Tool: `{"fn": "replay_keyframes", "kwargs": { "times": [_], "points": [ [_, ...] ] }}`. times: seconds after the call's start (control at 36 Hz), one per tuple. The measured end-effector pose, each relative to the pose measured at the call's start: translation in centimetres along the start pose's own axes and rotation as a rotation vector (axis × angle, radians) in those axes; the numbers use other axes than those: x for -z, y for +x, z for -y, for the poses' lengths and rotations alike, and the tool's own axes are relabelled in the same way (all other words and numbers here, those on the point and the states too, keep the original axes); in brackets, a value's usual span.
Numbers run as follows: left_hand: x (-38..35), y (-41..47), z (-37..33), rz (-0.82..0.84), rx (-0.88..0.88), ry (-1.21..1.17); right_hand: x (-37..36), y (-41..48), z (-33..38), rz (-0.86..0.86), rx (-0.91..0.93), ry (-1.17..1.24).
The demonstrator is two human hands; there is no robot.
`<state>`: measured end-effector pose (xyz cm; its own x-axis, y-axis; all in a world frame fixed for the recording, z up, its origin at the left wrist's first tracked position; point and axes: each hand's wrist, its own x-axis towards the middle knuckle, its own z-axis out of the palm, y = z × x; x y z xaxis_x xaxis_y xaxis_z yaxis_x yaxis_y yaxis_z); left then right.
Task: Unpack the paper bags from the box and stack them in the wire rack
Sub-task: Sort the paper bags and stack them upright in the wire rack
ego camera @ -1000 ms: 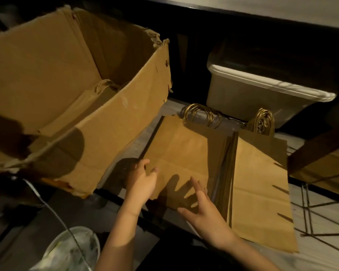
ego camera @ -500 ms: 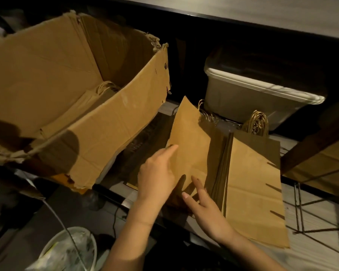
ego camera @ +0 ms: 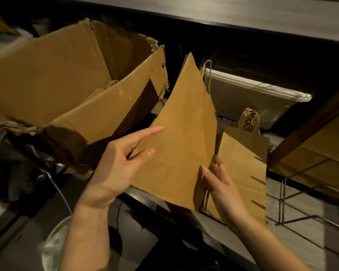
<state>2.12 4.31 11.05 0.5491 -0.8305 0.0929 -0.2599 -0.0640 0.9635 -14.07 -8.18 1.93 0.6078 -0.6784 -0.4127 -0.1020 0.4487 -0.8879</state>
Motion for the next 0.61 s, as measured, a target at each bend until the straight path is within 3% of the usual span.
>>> {"fn": "replay_keyframes", "kwargs": {
  "times": [0.11, 0.19, 0.28, 0.42, 0.61],
  "points": [
    [-0.5, -1.0, -1.7, -0.037, -0.033, -0.038, 0.9, -0.4, 1.8, -0.022, 0.082, 0.214],
    [-1.4, -1.5, -2.6, -0.095, -0.014, -0.139, 2.3, -1.1, 3.3, -0.076, 0.178, 0.244],
    [-2.3, -1.3, -2.6, -0.138, 0.033, -0.155, 3.6, -1.9, 4.7, -0.168, 0.313, 0.195],
    [-5.0, -0.1, -2.0, -0.060, 0.092, -0.053, 6.1, -3.8, 6.7, -0.294, 0.533, 0.064],
    [-11.5, 2.2, -2.5, -0.032, 0.040, -0.050, 10.5, -6.4, 8.4, -0.501, 0.763, -0.095]
  ]
}}
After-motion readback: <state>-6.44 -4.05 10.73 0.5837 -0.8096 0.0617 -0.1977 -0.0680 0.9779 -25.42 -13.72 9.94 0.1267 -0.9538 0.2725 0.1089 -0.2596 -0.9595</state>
